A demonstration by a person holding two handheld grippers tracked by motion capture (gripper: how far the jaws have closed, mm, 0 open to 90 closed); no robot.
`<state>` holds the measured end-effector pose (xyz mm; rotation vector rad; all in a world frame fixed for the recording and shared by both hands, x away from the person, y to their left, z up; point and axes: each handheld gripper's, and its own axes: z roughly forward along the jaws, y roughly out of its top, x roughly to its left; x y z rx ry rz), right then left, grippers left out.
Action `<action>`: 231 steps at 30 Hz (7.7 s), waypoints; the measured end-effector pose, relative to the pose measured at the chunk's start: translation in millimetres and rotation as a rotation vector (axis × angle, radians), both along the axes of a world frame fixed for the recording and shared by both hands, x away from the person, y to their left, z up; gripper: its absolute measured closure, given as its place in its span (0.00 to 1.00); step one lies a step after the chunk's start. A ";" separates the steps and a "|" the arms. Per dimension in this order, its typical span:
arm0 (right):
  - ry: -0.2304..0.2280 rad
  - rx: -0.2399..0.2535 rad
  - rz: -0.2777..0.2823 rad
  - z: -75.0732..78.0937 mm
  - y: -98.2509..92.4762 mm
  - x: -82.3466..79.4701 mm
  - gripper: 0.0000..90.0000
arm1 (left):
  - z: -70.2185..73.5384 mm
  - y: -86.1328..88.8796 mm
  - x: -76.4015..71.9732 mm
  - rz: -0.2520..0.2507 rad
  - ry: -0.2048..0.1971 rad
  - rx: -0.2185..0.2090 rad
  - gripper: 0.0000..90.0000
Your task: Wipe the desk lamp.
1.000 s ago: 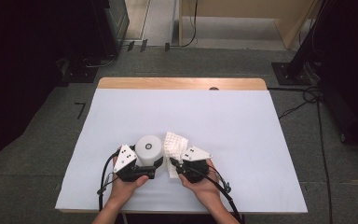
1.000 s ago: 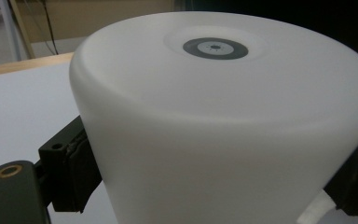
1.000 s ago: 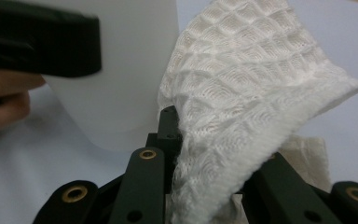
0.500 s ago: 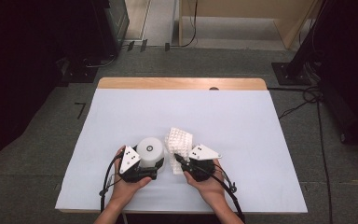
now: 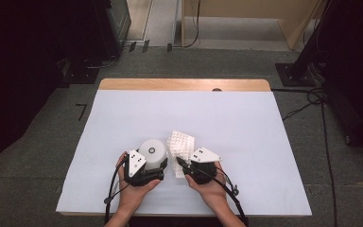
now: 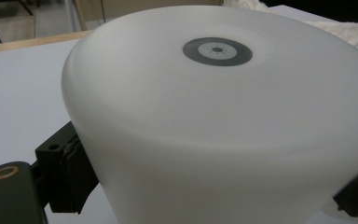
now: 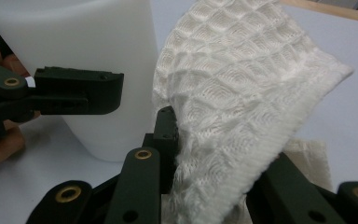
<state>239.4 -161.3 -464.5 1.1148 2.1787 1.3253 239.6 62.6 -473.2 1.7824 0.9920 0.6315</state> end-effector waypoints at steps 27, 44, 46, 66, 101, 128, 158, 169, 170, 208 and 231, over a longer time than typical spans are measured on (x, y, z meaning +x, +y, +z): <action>-0.021 0.024 0.022 10.6 -0.6 -2.8 0.82 | 15.8 5.2 -1.2 -0.234 -0.019 -0.093 0.09; -0.019 0.020 0.030 7.6 -4.9 0.6 0.82 | 11.2 -0.1 -0.1 -0.251 -0.024 -0.053 0.09; 0.007 0.000 0.033 0.5 -2.0 2.7 0.82 | 11.3 2.2 1.2 -0.234 -0.026 -0.057 0.09; 0.015 0.026 -0.016 -2.2 -16.6 9.6 0.81 | 4.1 -2.6 -6.5 0.008 -0.028 0.001 0.03; -0.066 0.068 0.039 22.8 -7.6 -6.8 0.82 | 10.9 2.3 0.9 -0.224 -0.022 -0.025 0.10; 0.020 0.021 -0.002 1.3 -9.3 3.5 0.81 | 6.9 3.4 -1.7 -0.110 -0.044 -0.003 0.03; -0.024 0.082 0.019 13.3 -5.9 -3.0 0.82 | 7.2 -1.0 -0.6 -0.197 0.004 -0.011 0.10; 0.027 0.041 0.033 3.4 -1.8 0.5 0.82 | 22.6 8.1 -2.7 -0.187 -0.050 -0.056 0.10; 0.047 0.032 0.028 -1.7 0.8 1.2 0.82 | 22.1 8.6 -2.3 -0.186 -0.048 -0.055 0.10; 0.033 0.059 -0.055 -7.6 -14.4 6.3 0.81 | 5.4 -11.9 -6.2 -0.016 -0.035 0.020 0.08; -0.065 0.139 0.000 24.3 -10.9 -10.2 0.82 | 12.3 -1.7 -1.6 -0.227 -0.028 -0.024 0.10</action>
